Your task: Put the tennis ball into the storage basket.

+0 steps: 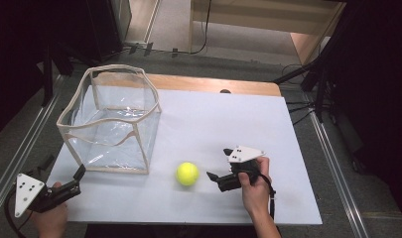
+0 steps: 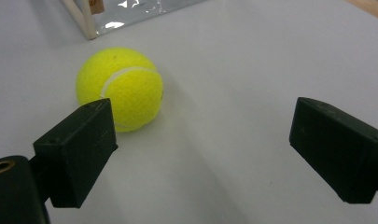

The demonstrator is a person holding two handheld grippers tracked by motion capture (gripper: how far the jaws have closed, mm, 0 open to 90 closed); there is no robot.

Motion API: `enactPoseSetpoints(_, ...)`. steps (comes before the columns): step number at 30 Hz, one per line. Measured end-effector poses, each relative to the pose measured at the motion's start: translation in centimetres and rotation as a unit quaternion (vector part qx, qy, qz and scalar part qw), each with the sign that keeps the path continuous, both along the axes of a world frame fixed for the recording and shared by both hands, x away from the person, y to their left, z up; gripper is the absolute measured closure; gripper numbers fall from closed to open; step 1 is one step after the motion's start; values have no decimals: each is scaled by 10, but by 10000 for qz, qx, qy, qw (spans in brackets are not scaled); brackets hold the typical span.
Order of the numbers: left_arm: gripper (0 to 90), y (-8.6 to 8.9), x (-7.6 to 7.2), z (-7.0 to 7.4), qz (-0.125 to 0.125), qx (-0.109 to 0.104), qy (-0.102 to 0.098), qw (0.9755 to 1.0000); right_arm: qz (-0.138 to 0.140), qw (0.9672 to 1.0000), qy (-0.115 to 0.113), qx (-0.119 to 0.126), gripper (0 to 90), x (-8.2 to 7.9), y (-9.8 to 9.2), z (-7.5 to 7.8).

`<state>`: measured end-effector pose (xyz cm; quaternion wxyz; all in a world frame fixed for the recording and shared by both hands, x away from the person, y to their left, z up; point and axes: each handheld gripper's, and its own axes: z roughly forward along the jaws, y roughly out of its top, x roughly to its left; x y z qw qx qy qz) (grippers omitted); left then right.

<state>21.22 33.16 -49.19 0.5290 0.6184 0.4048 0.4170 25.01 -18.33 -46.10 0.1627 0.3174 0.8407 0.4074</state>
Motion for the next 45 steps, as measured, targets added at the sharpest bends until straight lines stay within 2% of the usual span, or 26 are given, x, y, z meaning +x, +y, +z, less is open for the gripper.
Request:
enactPoseSetpoints(5,68,0,0,0,-6,-1,1,10000,142,9998,105,5,63,3,9,-1)
enactPoseSetpoints(14,68,0,0,0,-3,-20,-1,10000,406,9987,295,-130,63,8,28,-7)
enactPoseSetpoints(24,68,0,0,0,-8,-8,-4,10000,687,9958,556,-257,63,13,47,-13)
enactPoseSetpoints(45,68,0,0,0,-12,-23,-8,10000,1019,9893,854,-604,63,19,71,-23)
